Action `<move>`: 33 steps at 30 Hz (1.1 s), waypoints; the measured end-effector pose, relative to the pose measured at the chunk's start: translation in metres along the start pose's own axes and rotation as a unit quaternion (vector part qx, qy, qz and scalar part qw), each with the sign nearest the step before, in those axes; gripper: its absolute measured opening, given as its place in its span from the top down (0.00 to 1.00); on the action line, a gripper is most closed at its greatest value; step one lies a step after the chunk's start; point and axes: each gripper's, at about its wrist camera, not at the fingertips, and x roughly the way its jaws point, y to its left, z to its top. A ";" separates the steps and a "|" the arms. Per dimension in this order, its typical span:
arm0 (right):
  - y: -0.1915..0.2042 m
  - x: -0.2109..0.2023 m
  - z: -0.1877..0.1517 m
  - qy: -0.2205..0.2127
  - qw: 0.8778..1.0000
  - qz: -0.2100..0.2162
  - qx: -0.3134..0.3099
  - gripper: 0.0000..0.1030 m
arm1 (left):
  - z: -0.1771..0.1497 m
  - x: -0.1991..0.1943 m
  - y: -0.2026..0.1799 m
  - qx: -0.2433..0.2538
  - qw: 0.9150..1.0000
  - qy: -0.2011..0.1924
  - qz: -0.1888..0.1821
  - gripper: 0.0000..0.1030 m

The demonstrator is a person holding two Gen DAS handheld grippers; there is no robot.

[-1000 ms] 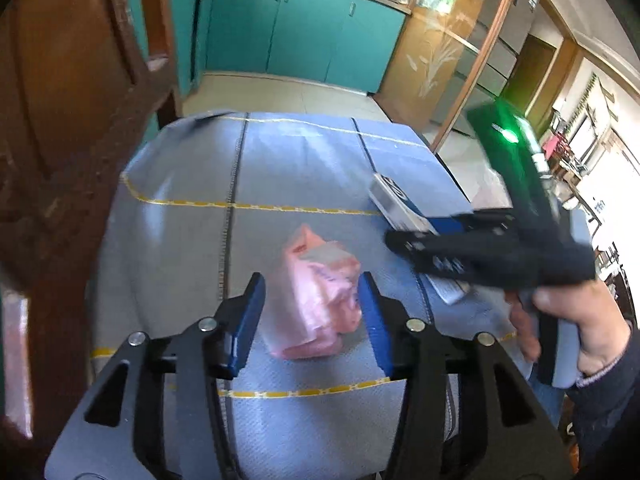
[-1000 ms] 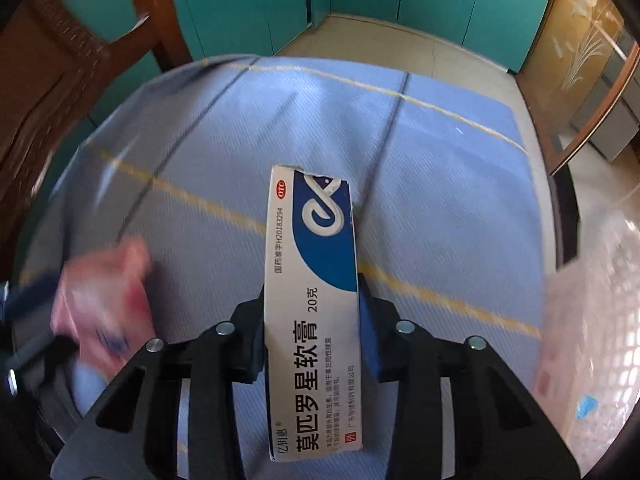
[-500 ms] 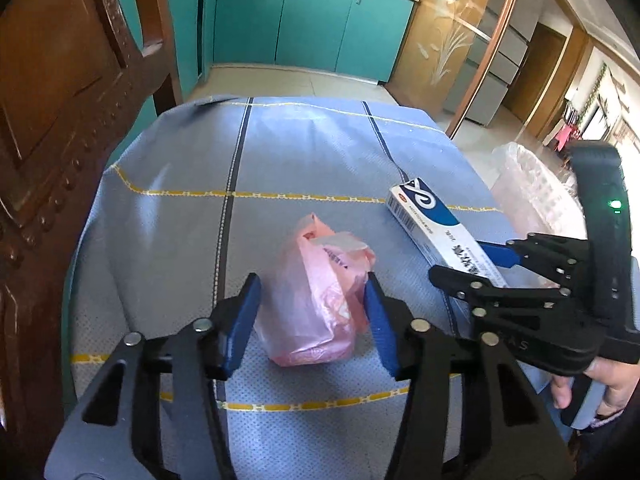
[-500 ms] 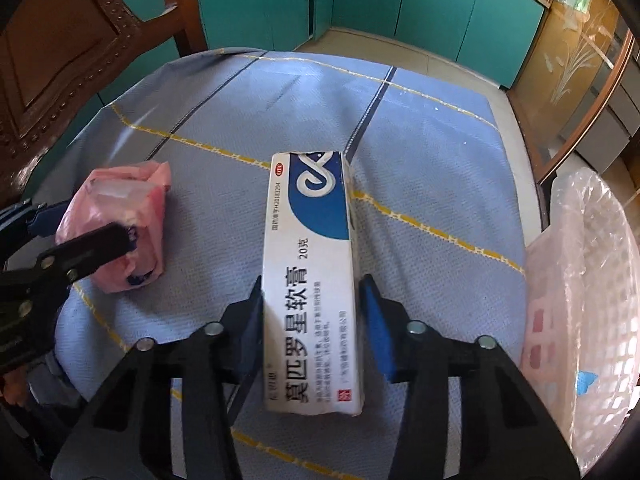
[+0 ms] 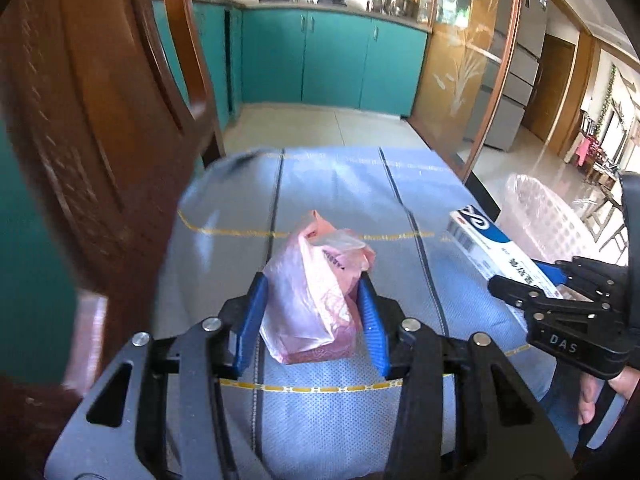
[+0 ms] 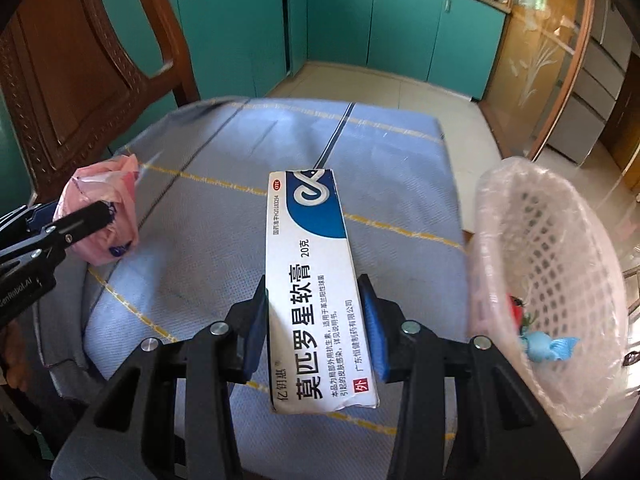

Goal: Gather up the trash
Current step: 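Grasp the white-and-blue ointment box with the right tool while the left tool holds the pink bag, then hold the pink bag and ointment box above the table with both tools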

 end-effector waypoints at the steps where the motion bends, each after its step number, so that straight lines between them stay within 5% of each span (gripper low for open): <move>1: -0.001 -0.005 0.000 -0.006 1.000 -0.001 -0.001 0.59 | 0.001 -0.008 -0.003 0.004 1.000 -0.009 0.007 0.55; 10: -0.008 -0.047 -0.007 -0.050 0.999 0.005 0.003 0.59 | -0.001 -0.048 -0.022 0.028 0.998 -0.043 0.040 0.55; 33: -0.009 -0.056 -0.014 -0.064 0.998 -0.002 0.005 0.58 | -0.006 -0.059 -0.041 0.042 0.997 -0.042 0.045 0.55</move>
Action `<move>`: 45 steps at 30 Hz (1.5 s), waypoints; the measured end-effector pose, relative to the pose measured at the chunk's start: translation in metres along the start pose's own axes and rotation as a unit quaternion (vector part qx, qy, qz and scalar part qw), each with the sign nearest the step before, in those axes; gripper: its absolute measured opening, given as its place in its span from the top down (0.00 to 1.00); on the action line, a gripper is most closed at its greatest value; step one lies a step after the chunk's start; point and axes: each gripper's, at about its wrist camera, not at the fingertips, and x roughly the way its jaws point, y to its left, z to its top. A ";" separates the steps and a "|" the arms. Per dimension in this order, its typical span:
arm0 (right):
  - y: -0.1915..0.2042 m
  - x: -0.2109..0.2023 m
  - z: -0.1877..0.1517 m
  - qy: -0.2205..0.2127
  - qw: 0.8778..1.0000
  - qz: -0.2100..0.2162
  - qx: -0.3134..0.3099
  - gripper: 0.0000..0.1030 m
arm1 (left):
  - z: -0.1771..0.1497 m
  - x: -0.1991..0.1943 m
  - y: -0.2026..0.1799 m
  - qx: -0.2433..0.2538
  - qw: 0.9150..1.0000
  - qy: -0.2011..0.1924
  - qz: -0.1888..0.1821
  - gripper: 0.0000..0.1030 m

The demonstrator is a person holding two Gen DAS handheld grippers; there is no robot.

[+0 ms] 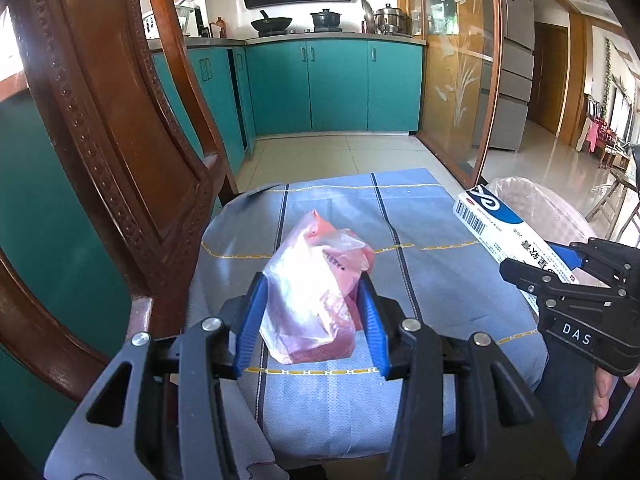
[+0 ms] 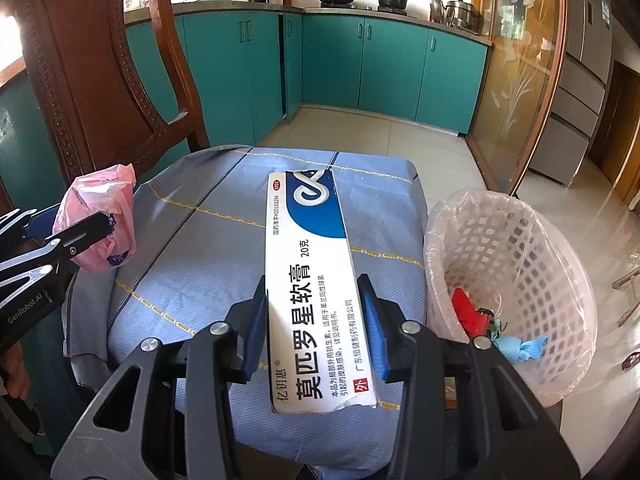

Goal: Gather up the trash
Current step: 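Hold the pink bag and ointment box above the table with both tools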

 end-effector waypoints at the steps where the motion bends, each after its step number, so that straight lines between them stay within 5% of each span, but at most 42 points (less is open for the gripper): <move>1: 0.000 0.000 0.000 0.000 1.000 0.000 0.000 0.58 | 0.000 0.000 0.000 0.000 1.000 0.000 0.000 0.55; 45: -0.004 0.008 -0.005 0.012 1.000 -0.003 0.008 0.58 | -0.003 0.005 -0.001 -0.004 1.000 0.009 -0.005 0.55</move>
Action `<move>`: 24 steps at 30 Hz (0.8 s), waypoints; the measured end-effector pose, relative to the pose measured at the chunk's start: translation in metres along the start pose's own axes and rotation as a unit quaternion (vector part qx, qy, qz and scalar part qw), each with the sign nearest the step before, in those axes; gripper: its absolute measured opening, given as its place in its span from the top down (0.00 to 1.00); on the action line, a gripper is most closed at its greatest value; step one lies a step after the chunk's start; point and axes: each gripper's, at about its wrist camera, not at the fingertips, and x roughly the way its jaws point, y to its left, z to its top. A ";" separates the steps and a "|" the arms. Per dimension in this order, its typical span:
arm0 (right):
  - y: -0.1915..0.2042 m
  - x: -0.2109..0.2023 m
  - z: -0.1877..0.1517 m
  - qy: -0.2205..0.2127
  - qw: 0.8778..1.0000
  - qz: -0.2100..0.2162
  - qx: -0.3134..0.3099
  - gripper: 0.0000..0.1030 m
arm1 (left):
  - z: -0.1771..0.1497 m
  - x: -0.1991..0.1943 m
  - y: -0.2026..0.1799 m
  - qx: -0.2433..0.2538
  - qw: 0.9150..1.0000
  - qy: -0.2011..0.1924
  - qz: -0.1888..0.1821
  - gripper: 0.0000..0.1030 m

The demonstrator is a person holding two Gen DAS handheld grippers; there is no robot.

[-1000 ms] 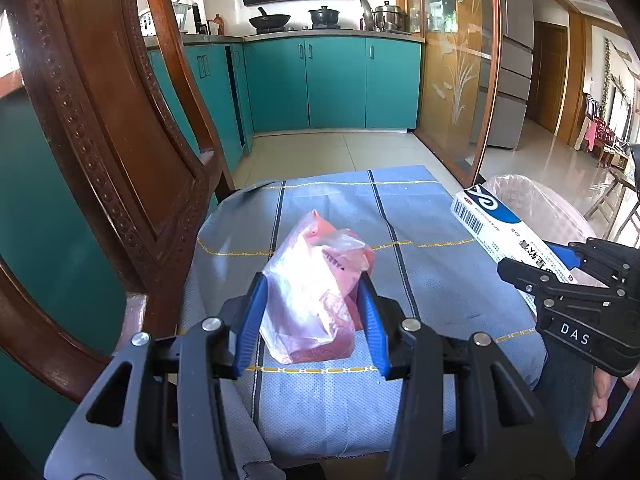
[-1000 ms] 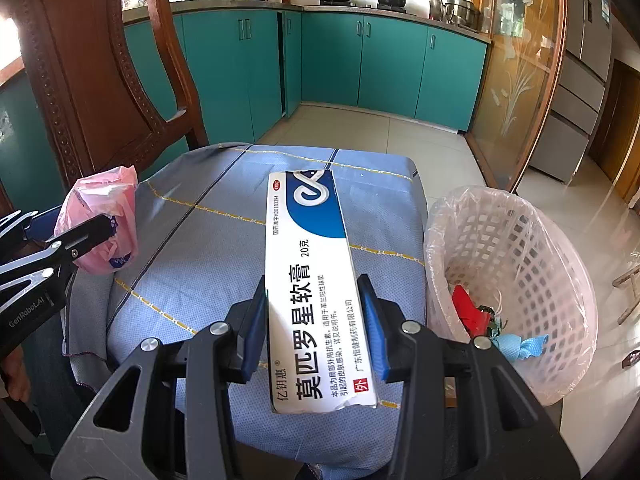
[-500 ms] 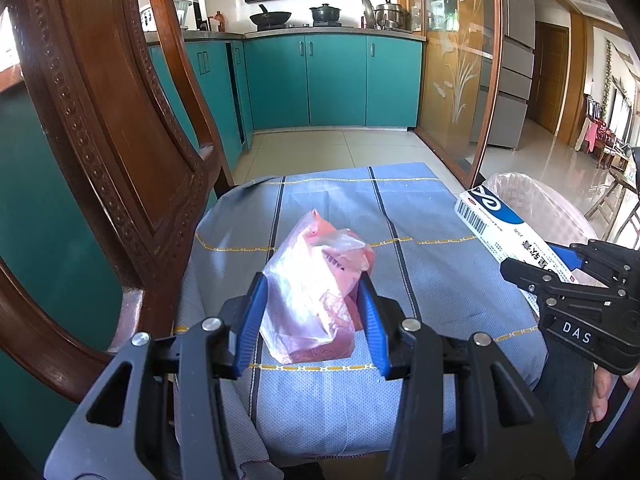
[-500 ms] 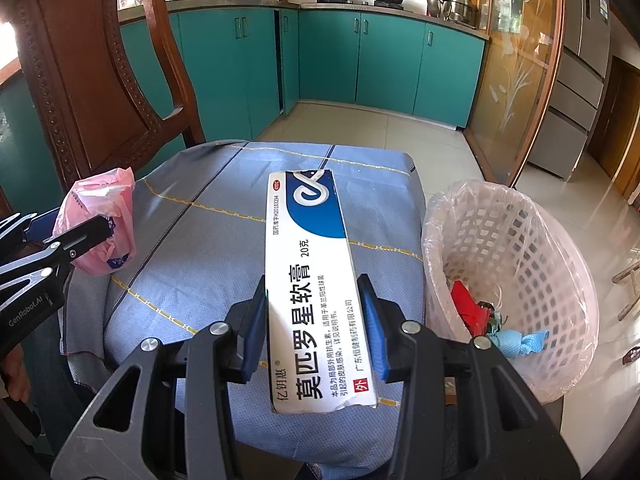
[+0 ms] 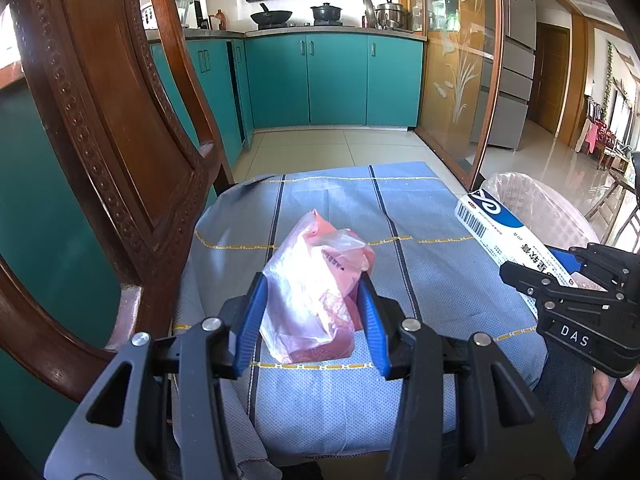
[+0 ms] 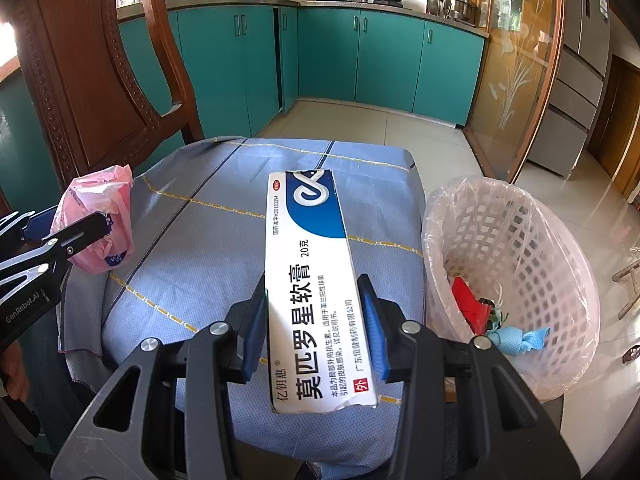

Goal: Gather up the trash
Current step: 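Hold the pink bag and ointment box above the table with both tools, then carry the box and bag over the basket and open both tools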

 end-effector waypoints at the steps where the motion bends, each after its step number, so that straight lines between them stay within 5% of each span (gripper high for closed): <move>1: 0.000 0.001 -0.001 0.001 1.000 0.000 0.000 0.58 | -0.001 0.000 0.000 0.000 1.000 0.001 0.000 0.55; 14: 0.000 0.010 -0.003 0.009 1.000 0.004 0.002 0.58 | -0.005 0.005 -0.002 -0.004 1.000 0.009 -0.001 0.55; 24: -0.051 -0.018 0.014 -0.046 0.998 -0.018 0.047 0.58 | 0.016 0.002 -0.007 -0.018 0.999 -0.011 -0.037 0.55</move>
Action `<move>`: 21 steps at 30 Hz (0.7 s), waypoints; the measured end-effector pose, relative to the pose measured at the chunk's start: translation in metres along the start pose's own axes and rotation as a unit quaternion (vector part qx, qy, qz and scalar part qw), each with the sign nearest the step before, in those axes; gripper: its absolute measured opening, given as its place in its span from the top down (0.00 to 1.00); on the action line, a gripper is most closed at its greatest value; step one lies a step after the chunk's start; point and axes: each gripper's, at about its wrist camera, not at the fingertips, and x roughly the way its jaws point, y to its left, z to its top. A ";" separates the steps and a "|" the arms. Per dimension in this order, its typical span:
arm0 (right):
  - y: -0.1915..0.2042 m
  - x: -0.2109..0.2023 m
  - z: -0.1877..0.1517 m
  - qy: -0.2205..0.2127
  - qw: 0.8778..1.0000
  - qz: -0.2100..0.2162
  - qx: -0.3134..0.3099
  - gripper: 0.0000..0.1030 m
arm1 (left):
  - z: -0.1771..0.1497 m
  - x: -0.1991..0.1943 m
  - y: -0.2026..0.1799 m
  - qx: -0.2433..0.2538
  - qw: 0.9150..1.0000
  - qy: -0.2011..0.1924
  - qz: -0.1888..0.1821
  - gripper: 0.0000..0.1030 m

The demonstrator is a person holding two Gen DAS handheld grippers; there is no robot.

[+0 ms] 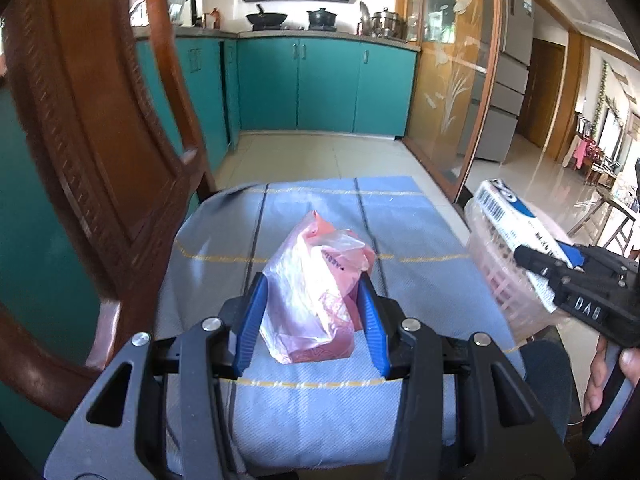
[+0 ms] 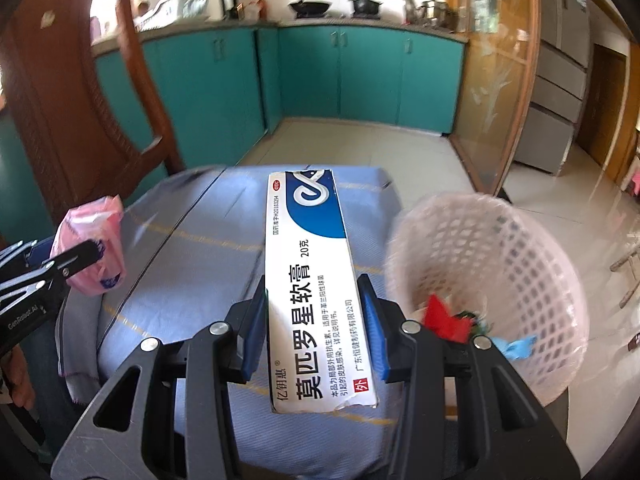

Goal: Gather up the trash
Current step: 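Carry the box and bag over the basket and open both tools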

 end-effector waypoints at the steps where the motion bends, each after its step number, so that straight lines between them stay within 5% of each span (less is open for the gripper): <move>1: -0.010 -0.002 0.002 -0.004 1.000 -0.007 0.007 0.58 | 0.003 0.001 -0.005 0.004 1.000 -0.003 -0.002 0.55; 8: -0.089 -0.001 -0.001 -0.008 0.996 -0.054 0.067 0.58 | 0.023 0.011 -0.056 0.047 0.998 -0.013 -0.028 0.55; 15: -0.152 0.030 -0.015 0.041 0.991 -0.058 0.113 0.54 | 0.041 0.032 -0.124 0.086 0.993 -0.011 -0.086 0.55; 21: -0.183 0.015 -0.024 0.025 0.985 -0.066 0.156 0.22 | 0.048 0.058 -0.185 0.114 0.981 0.003 -0.158 0.55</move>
